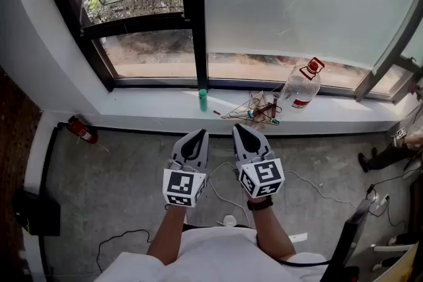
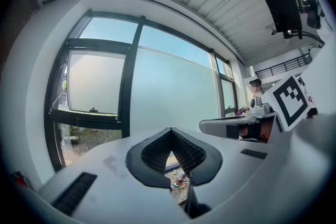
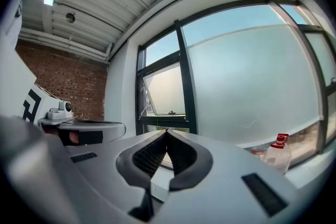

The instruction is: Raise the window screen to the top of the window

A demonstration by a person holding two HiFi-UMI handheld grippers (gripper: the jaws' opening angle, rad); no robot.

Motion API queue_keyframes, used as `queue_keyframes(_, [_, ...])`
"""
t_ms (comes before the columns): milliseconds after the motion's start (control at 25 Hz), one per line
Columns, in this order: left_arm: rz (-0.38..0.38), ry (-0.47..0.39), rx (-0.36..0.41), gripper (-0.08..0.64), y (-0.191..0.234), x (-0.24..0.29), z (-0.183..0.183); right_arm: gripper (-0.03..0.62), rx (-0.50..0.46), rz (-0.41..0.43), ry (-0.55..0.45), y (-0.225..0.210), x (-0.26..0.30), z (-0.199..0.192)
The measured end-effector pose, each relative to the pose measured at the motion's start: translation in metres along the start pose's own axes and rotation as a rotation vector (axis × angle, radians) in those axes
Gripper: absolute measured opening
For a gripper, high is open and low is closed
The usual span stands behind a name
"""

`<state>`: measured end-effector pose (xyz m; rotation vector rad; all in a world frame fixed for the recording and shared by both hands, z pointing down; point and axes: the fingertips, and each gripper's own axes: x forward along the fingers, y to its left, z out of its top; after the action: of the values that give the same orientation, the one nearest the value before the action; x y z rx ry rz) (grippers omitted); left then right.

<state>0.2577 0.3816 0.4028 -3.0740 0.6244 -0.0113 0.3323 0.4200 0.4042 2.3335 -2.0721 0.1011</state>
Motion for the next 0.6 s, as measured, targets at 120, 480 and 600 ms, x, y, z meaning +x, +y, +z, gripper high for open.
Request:
queue_keyframes(120, [0.006, 0.002, 0.002, -0.002, -0.030, 0.006, -0.003, -0.011, 0.008, 0.007, 0.009, -0.020, -0.018, -0.005])
queue_keyframes(480, [0.170, 0.053, -0.038, -0.002, -0.040, -0.031, -0.031, -0.011, 0.096, 0.072, 0.026, -0.024, -0.032, -0.031])
queue_keyframes(600, [0.280, 0.082, -0.054, -0.002, -0.015, -0.068, -0.047, -0.011, 0.101, 0.194, 0.077, 0.022, -0.017, -0.051])
